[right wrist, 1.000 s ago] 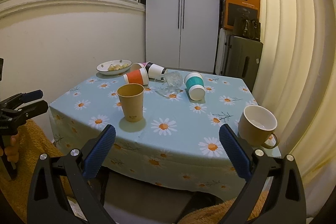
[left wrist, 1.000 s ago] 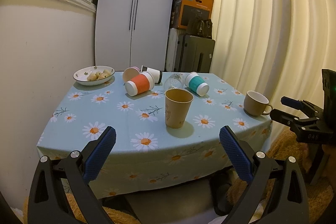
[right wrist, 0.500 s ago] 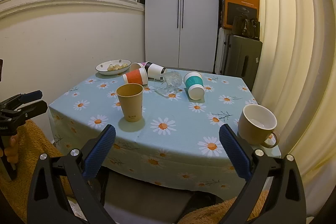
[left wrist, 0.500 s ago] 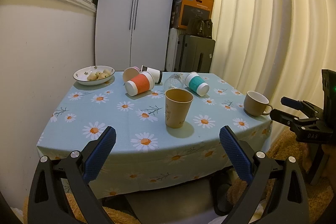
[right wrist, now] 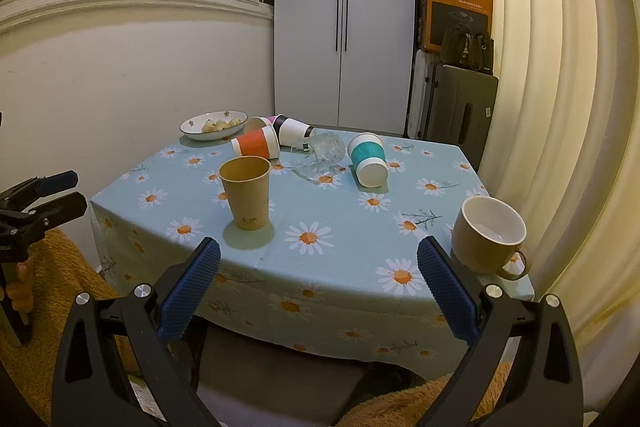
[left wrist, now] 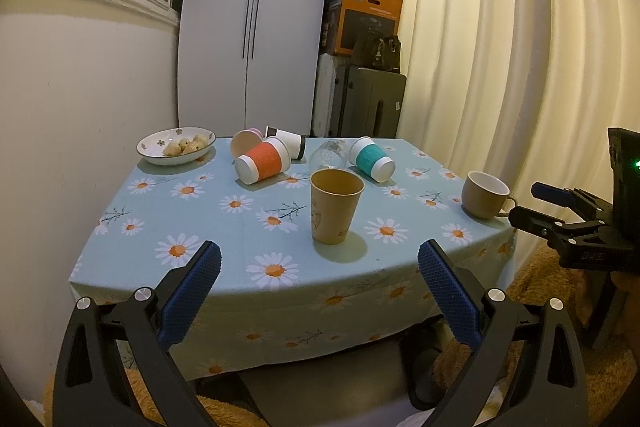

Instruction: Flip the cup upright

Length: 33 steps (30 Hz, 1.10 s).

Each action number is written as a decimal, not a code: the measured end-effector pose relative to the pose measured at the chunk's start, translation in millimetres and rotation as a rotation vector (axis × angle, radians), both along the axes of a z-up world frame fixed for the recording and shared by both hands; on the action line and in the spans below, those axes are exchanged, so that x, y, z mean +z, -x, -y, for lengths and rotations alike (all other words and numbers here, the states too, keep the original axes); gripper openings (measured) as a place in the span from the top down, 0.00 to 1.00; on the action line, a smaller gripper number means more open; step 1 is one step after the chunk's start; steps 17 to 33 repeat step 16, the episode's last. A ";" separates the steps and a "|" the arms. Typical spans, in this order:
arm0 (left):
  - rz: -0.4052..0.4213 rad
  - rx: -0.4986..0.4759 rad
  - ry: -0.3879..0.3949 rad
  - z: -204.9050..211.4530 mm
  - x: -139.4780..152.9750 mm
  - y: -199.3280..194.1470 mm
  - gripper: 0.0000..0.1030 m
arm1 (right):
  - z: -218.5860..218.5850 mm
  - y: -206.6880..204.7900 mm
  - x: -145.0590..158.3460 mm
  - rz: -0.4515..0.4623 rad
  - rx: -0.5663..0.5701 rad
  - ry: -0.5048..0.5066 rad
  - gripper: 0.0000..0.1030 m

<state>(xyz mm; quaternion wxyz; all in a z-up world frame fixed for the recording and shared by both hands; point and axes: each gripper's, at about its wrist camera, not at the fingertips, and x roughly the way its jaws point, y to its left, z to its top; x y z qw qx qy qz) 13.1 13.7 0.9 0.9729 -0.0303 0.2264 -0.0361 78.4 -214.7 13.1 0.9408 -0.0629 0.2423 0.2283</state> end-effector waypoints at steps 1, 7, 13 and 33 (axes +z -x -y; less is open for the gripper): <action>0.001 0.001 -0.002 0.3 -0.1 0.1 0.06 | -0.1 -0.2 -0.1 -0.001 -0.001 -0.001 0.05; 0.007 -0.003 -0.002 -1.2 0.2 1.4 0.06 | -0.1 -0.3 -0.1 -0.002 0.000 0.000 0.05; -0.001 0.002 0.004 -6.1 0.5 -0.4 0.06 | -1.4 1.2 0.1 0.004 -0.005 0.009 0.05; -0.002 0.001 0.002 -6.7 0.3 -1.2 0.06 | -1.8 1.6 0.3 -0.001 -0.006 0.011 0.05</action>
